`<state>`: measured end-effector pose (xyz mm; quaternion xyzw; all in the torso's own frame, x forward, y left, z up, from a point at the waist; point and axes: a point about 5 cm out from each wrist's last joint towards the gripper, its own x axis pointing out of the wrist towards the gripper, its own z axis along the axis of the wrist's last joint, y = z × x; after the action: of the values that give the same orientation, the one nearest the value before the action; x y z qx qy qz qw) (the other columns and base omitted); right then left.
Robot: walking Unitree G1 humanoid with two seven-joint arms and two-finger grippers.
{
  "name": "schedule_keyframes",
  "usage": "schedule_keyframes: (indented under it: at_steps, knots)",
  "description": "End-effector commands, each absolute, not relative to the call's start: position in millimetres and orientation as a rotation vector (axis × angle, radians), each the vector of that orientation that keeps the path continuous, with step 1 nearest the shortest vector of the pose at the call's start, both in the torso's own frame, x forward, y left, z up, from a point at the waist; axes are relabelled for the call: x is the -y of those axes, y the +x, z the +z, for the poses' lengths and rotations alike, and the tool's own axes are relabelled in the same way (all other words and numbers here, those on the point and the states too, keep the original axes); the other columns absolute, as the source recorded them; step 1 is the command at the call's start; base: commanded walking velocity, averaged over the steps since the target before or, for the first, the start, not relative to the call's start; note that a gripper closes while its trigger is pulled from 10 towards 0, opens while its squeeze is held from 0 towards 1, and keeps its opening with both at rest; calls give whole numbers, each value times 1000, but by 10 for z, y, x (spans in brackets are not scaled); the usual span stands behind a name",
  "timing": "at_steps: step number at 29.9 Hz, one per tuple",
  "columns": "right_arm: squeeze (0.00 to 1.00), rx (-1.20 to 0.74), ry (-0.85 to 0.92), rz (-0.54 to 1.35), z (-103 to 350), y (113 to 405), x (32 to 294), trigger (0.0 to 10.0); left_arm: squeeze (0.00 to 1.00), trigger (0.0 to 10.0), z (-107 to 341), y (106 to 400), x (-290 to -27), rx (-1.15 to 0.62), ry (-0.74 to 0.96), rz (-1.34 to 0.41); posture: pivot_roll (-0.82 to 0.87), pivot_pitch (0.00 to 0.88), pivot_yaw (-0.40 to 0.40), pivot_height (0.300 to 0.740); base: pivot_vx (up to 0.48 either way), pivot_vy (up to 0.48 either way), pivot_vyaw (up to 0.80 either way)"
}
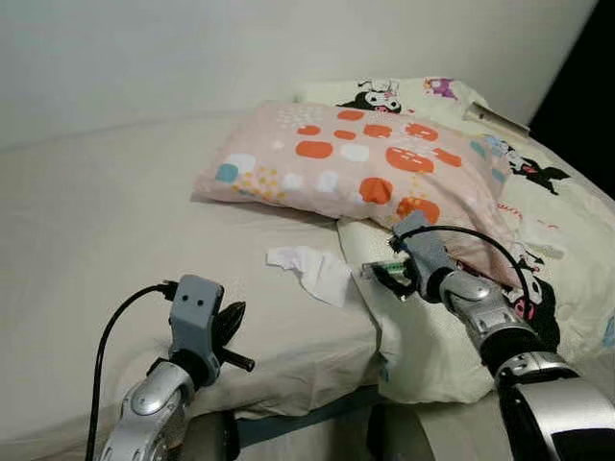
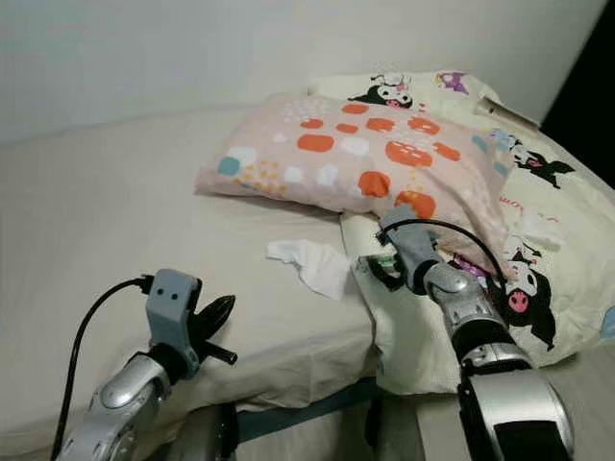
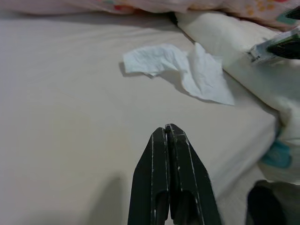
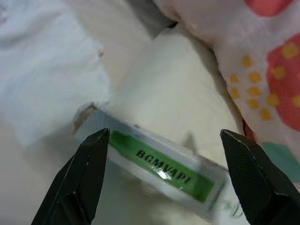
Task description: Clean up the room
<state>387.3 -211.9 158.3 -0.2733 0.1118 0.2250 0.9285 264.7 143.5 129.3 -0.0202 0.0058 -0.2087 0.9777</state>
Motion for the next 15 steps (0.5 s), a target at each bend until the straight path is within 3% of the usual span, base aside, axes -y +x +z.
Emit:
schedule_keyframes:
  at_steps: [1, 6, 15]
  knots:
    - [0, -259, -609, 510, 1564, 3855, 2137, 10000, 0, 10000, 1276, 2598, -1434, -38, -45, -448, 151, 299, -37, 578, 0, 0, 0]
    - [0, -295, -719, 571, 1637, 3843, 2235, 10000, 0, 10000, 1395, 2481, -1227, -44, -119, -624, 157, 305, -36, 578, 0, 0, 0]
    - [0, -347, -818, 600, 1601, 3803, 2320, 10000, 0, 10000, 1484, 2393, -1028, -38, -120, -767, 163, 311, -30, 578, 0, 0, 0]
